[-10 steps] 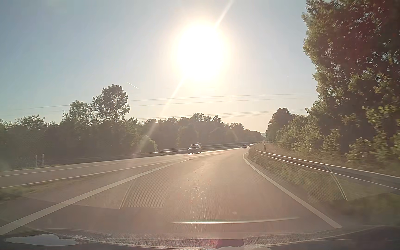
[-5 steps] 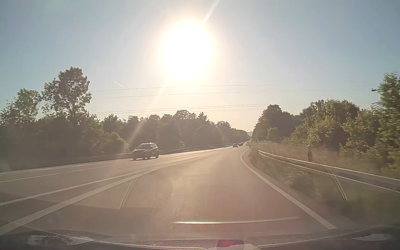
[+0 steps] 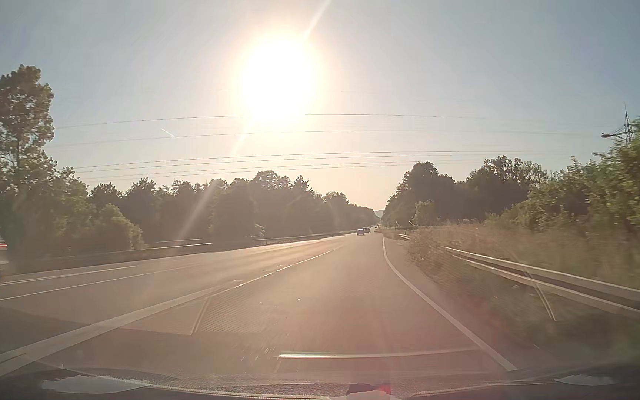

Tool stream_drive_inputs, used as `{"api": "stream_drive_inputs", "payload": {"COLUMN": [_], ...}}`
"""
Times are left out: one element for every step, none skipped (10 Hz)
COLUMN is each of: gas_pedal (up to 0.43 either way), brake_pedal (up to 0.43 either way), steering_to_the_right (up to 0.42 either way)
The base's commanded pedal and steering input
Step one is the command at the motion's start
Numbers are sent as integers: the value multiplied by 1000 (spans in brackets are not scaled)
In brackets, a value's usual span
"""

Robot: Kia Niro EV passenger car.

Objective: Follow the waypoints while adhering to traffic rules and regulations

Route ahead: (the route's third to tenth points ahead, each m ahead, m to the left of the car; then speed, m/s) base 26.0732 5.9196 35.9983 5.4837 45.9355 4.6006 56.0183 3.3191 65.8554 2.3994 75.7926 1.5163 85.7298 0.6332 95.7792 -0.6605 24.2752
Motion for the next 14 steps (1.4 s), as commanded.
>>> {"api": "stream_drive_inputs", "payload": {"gas_pedal": [220,220,220,220,220,220,220,220,220,220,220,220,220,220], "brake_pedal": [0,0,0,0,0,0,0,0,0,0,0,0,0,0], "steering_to_the_right": [26,26,25,23,20,19,18,15,12,10,9,8,7,7]}}
